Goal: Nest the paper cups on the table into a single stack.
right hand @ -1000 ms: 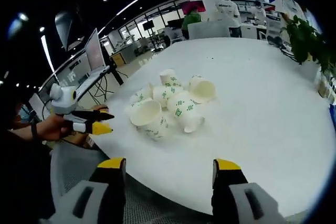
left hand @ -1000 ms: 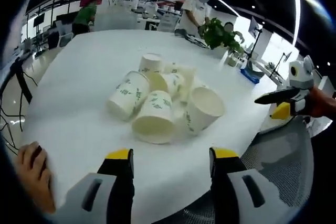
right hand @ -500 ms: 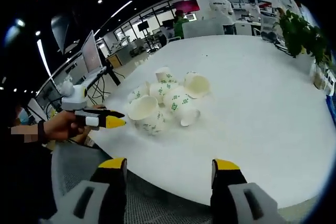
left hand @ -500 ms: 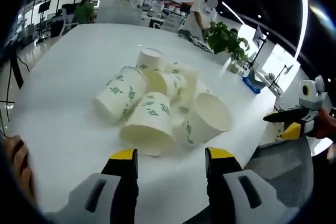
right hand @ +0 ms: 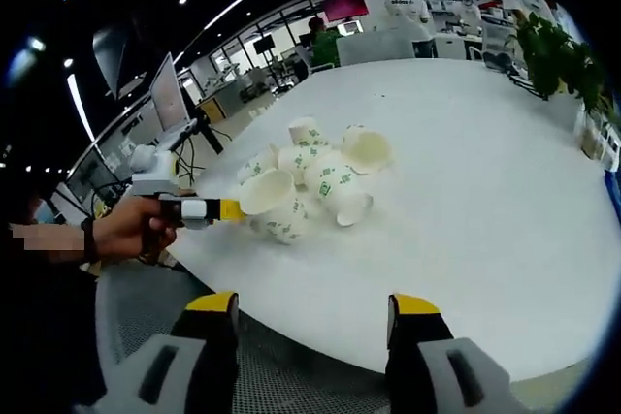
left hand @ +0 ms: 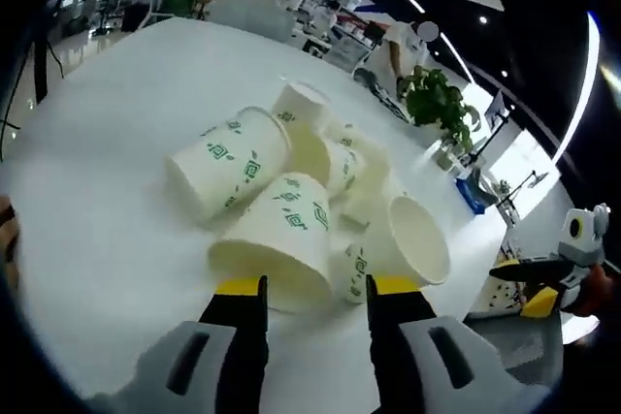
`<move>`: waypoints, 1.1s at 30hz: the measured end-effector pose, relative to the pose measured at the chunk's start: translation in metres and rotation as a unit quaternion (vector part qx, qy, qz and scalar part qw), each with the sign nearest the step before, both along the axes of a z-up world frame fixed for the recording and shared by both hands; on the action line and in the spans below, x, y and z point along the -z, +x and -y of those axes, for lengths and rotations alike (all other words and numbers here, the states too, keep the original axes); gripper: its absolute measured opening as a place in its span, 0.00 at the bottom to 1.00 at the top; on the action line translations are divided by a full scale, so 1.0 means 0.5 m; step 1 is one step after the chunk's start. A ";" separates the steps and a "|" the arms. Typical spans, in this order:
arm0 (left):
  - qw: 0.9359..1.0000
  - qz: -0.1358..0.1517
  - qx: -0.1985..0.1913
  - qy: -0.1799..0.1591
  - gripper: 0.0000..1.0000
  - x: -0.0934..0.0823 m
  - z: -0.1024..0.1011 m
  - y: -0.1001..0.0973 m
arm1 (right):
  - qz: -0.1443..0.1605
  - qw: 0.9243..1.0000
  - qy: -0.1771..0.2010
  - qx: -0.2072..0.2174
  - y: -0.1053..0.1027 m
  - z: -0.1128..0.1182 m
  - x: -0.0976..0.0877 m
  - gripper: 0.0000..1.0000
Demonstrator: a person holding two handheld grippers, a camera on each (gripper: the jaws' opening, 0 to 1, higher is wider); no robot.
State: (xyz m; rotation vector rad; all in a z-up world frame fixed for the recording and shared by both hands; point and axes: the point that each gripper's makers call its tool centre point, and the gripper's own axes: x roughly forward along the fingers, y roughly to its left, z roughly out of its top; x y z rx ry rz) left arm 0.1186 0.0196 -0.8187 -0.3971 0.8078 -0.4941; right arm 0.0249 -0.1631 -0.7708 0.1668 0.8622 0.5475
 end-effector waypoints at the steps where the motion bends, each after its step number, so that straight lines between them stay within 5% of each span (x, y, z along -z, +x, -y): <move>1: 1.000 0.000 -0.002 -0.001 0.37 0.000 0.001 0.001 | 0.000 1.000 0.001 0.001 -0.002 -0.001 0.000 0.61; 9: 0.999 0.017 0.016 0.029 0.28 0.019 0.008 0.008 | -0.003 1.000 0.005 0.008 -0.002 0.002 -0.001 0.57; 15: 0.999 0.029 -0.004 0.025 0.02 0.013 -0.007 0.030 | -0.005 1.000 0.006 0.012 -0.005 0.005 0.000 0.56; 26: 0.999 0.036 -0.008 0.023 0.00 -0.003 -0.019 0.016 | -0.007 1.000 0.007 0.015 -0.002 0.009 0.000 0.55; 33: 0.997 0.050 0.021 0.056 0.00 -0.016 -0.035 -0.011 | -0.009 1.000 0.007 0.011 -0.004 0.004 0.005 0.55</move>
